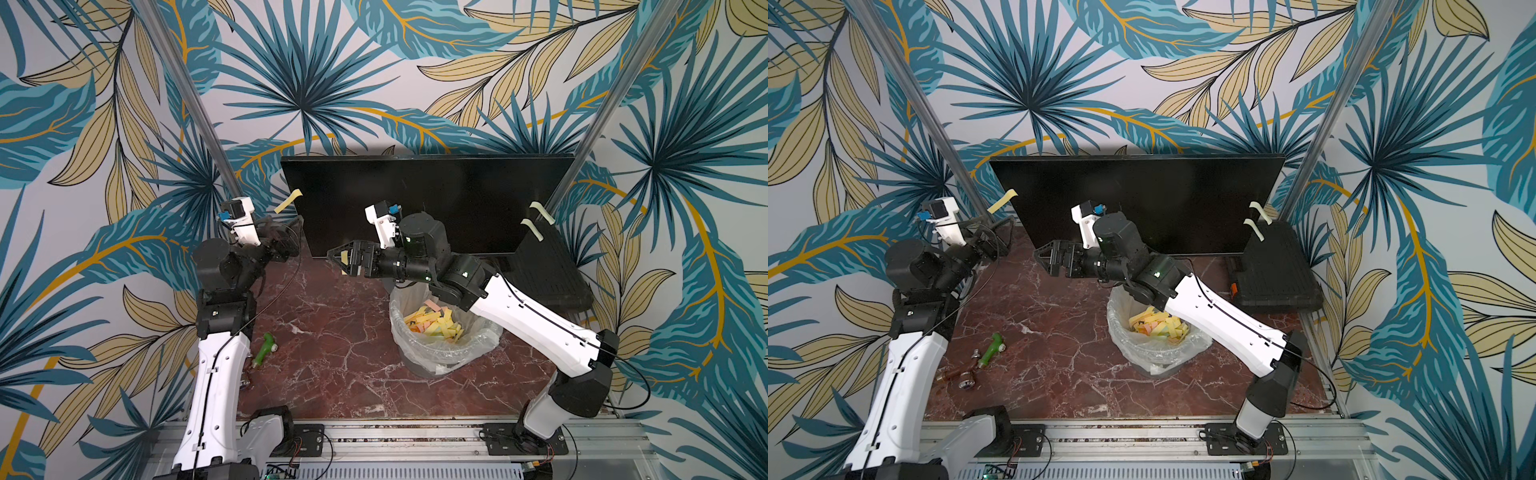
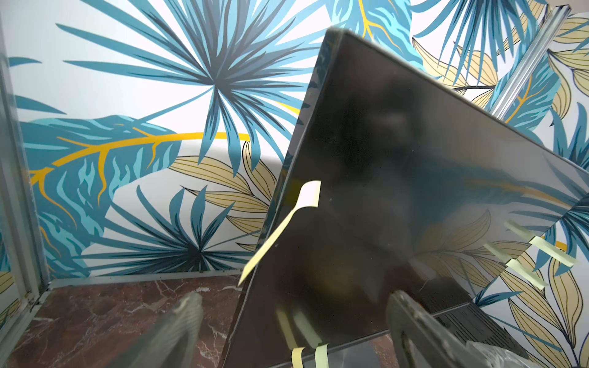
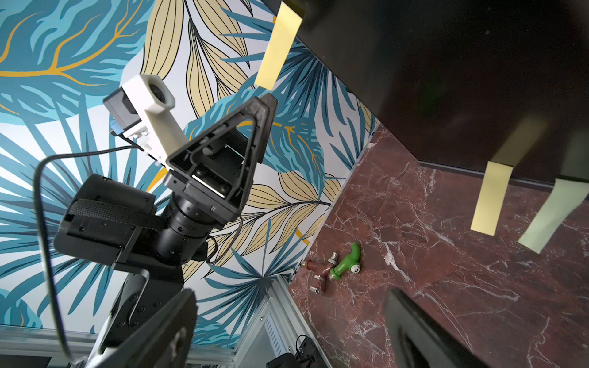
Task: Remove the sticky note from the monitor
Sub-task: Tear off the sticky note from the monitor.
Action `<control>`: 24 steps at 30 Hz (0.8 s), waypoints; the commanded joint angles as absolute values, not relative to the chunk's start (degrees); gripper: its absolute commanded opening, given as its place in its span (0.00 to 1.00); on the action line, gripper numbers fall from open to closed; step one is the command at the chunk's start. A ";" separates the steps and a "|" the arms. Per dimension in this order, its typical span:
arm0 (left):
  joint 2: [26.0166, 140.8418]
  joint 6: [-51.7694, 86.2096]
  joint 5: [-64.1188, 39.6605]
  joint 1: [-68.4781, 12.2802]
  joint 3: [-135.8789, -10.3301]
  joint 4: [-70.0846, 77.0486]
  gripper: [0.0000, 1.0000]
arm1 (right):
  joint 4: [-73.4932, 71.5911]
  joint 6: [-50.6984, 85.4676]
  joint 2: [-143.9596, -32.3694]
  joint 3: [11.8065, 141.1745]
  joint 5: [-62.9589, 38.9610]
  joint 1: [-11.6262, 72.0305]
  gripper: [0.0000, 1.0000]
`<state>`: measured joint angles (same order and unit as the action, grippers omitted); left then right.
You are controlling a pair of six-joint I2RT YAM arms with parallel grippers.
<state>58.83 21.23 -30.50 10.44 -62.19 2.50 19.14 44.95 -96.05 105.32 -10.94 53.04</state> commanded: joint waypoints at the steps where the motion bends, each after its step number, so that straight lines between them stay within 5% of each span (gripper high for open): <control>1: 60.38 21.41 -33.15 11.10 -64.58 5.32 0.90 | 18.61 43.78 -97.25 104.76 -9.81 53.44 0.94; 24: 65.64 24.73 -35.63 11.58 -67.62 10.70 0.49 | 20.48 43.24 -97.03 103.74 -8.02 53.61 0.94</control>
